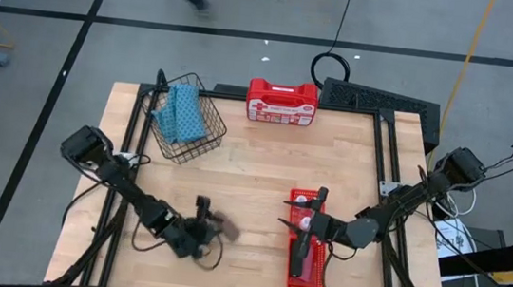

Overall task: Pick & Place Medicine items
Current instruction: Put the brown bandage into the bottom red basket

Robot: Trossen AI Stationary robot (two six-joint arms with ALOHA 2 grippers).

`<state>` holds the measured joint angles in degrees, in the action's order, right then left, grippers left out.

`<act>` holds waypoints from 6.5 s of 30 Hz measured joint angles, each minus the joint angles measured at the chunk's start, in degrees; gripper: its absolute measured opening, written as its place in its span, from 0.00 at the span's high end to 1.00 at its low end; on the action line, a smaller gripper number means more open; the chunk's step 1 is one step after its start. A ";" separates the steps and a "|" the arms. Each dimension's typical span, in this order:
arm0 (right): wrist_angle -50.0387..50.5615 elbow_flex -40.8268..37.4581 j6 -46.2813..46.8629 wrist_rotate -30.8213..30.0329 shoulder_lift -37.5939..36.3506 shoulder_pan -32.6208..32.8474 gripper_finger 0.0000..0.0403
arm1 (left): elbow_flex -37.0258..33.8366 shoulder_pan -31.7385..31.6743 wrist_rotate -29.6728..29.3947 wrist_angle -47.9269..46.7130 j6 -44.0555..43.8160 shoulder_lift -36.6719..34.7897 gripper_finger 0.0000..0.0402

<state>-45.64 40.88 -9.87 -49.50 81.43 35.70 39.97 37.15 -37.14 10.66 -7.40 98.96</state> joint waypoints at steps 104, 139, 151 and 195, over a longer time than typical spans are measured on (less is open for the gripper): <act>35.41 17.16 15.60 13.72 2.09 -9.53 0.43 | 4.64 -21.96 26.06 0.23 -21.37 -10.49 0.88; 72.36 43.91 13.69 33.46 24.39 -20.37 0.61 | 9.22 -21.69 26.57 -9.80 -21.41 -10.47 0.83; 75.03 44.12 19.76 35.45 22.73 -20.10 0.91 | 9.09 -22.63 28.54 -10.29 -20.11 -15.02 0.82; 87.23 27.38 132.20 15.92 14.38 18.47 0.90 | 9.26 -21.22 11.17 12.93 9.20 -26.05 0.82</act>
<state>41.58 68.26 122.33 -33.58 95.81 54.17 49.23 15.93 -25.97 23.59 1.81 72.90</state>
